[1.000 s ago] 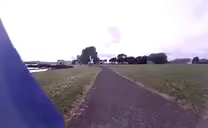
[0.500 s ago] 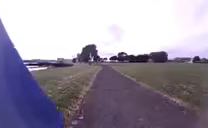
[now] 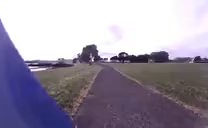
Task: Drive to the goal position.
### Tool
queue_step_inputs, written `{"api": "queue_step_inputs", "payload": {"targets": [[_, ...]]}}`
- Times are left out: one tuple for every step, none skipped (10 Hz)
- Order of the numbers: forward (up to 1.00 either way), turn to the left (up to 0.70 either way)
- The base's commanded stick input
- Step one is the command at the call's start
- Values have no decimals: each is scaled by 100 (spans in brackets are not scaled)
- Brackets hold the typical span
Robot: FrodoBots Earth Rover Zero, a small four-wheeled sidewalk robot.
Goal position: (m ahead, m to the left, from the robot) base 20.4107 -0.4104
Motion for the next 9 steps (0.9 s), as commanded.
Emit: {"api": "queue_step_inputs", "payload": {"targets": [[70, 0], [70, 0], [70, 0], [70, 0], [70, 0], [70, 0], [70, 0], [70, 0], [70, 0]]}}
